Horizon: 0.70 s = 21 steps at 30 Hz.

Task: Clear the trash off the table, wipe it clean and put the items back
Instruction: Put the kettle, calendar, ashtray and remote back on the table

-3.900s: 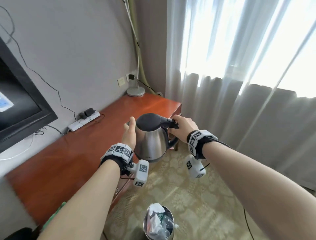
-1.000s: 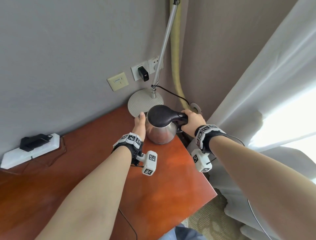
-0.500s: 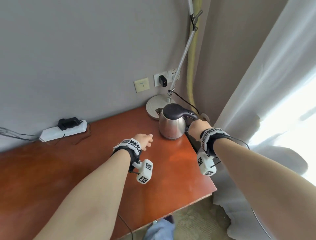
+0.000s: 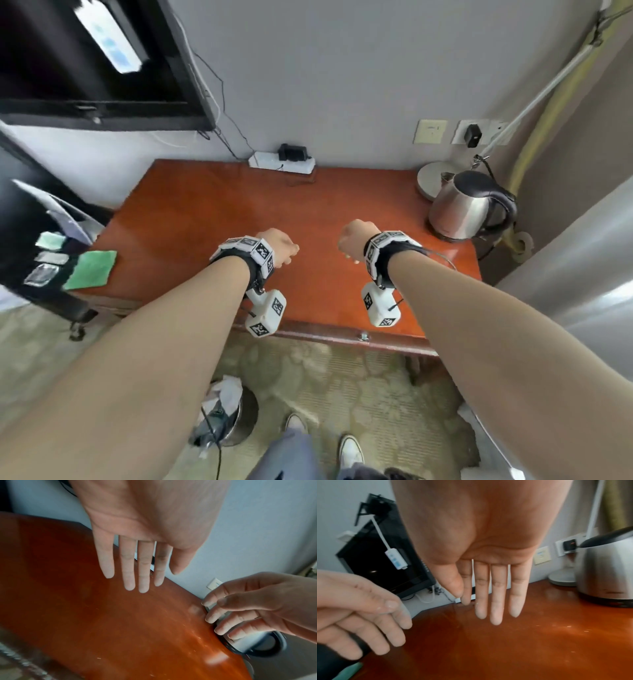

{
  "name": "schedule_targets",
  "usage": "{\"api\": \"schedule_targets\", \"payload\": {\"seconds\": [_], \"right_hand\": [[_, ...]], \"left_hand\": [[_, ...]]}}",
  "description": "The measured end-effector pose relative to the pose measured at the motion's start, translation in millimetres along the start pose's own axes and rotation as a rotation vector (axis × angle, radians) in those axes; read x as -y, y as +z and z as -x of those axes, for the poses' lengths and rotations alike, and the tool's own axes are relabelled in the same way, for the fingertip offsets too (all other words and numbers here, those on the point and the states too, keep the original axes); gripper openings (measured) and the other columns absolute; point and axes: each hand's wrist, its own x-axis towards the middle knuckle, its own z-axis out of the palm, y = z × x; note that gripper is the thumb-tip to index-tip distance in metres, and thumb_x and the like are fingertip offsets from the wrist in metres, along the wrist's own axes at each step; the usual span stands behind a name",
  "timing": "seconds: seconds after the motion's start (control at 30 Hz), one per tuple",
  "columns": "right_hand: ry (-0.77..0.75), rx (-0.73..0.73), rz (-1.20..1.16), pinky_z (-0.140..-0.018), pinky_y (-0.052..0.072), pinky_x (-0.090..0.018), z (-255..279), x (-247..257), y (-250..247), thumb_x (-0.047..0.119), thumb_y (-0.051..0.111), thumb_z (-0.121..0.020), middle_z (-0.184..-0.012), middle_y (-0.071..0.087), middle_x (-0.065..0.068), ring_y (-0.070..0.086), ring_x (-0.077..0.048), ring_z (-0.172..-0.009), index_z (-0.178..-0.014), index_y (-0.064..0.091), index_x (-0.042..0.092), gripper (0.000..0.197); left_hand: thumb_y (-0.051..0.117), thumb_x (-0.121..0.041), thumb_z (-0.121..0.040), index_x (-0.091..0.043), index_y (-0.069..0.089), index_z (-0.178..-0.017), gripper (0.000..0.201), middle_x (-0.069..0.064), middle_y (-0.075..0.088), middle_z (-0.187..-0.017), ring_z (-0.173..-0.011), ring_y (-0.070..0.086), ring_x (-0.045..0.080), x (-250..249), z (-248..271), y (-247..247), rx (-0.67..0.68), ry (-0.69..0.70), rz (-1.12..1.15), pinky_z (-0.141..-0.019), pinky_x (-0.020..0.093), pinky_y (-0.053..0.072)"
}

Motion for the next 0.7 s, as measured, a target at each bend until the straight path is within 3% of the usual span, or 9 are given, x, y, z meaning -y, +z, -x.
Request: {"api": "schedule_targets", "payload": {"seconds": [0.07, 0.1, 0.23, 0.37, 0.47, 0.53, 0.63, 0.7], "right_hand": [[-0.072, 0.019, 0.065, -0.084, 0.059, -0.043, 2.9, 42.7, 14.1, 0.014, 0.045, -0.091, -0.104, 0.07, -0.014, 0.069, -0.032, -0.092, -0.103, 0.068, 0.005, 0.027], [-0.1, 0.015, 0.074, -0.083, 0.059, -0.044, 3.0, 63.8, 21.7, 0.016, 0.046, -0.09, -0.104, 0.07, -0.014, 0.069, -0.032, -0.091, -0.104, 0.068, 0.006, 0.027], [-0.197, 0.013, 0.127, -0.086, 0.057, -0.044, 3.9, 151.9, 57.0, 0.011, 0.049, -0.089, -0.107, 0.07, -0.014, 0.068, -0.033, -0.093, -0.109, 0.068, 0.008, 0.027], [-0.256, 0.055, 0.219, -0.09, 0.056, -0.043, 8.6, 250.0, 111.0, 0.009, 0.044, -0.095, -0.116, 0.067, -0.014, 0.067, -0.033, -0.102, -0.117, 0.067, 0.006, 0.032], [-0.23, 0.086, 0.247, -0.092, 0.055, -0.042, 11.6, 315.2, 157.5, 0.007, 0.042, -0.097, -0.12, 0.066, -0.013, 0.066, -0.033, -0.107, -0.123, 0.064, 0.005, 0.034], [-0.201, 0.091, 0.25, -0.092, 0.055, -0.041, 8.0, 351.7, 189.4, 0.01, 0.046, -0.095, -0.116, 0.068, -0.013, 0.066, -0.032, -0.105, -0.121, 0.066, 0.006, 0.032], [-0.168, 0.129, 0.274, -0.089, 0.057, -0.039, 10.5, 410.1, 231.7, 0.009, 0.042, -0.095, -0.11, 0.07, -0.013, 0.069, -0.03, -0.099, -0.116, 0.068, 0.005, 0.033], [-0.158, 0.143, 0.285, -0.089, 0.057, -0.038, 16.4, 449.4, 251.3, 0.011, 0.043, -0.096, -0.111, 0.07, -0.012, 0.068, -0.029, -0.101, -0.116, 0.067, 0.005, 0.032]], "left_hand": [[0.057, -0.033, -0.097, -0.016, 0.073, -0.105, 0.024, 0.0, 0.075, -0.092, -0.089, 0.072, 0.019, 36.1, 16.1, -22.2, -0.041, -0.036, 0.026, -0.077, 0.031, 0.057], [0.058, -0.03, -0.096, -0.016, 0.073, -0.105, 0.023, 0.001, 0.076, -0.092, -0.087, 0.072, 0.018, 55.1, 23.5, -33.0, -0.057, -0.054, 0.04, -0.075, 0.03, 0.058], [0.054, -0.017, -0.096, -0.014, 0.072, -0.101, 0.019, 0.003, 0.073, -0.094, -0.077, 0.068, 0.016, 137.3, 46.1, -72.5, -0.065, -0.125, 0.096, -0.048, 0.019, 0.047], [0.056, -0.015, -0.095, -0.012, 0.073, -0.102, 0.018, 0.004, 0.073, -0.095, -0.083, 0.069, 0.022, 239.2, 59.5, -114.9, -0.083, -0.188, 0.089, -0.058, 0.024, 0.049], [0.057, -0.016, -0.094, -0.011, 0.073, -0.098, 0.017, 0.009, 0.074, -0.092, -0.076, 0.067, 0.023, 316.1, 66.9, -148.7, -0.082, -0.214, 0.078, -0.063, 0.028, 0.053], [0.056, -0.014, -0.093, -0.008, 0.071, -0.095, 0.017, 0.01, 0.07, -0.084, -0.07, 0.062, 0.025, 364.2, 69.9, -171.5, -0.035, -0.21, 0.035, -0.066, 0.033, 0.051], [0.056, -0.017, -0.08, -0.011, 0.062, -0.077, 0.009, 0.007, 0.06, -0.069, -0.06, 0.052, 0.023, 433.1, 79.8, -203.7, 0.025, -0.26, -0.023, -0.062, 0.033, 0.039], [0.057, -0.014, -0.088, -0.012, 0.064, -0.08, 0.011, 0.006, 0.063, -0.074, -0.067, 0.056, 0.024, 474.4, 86.5, -224.4, 0.036, -0.283, -0.044, -0.066, 0.032, 0.045]]}}
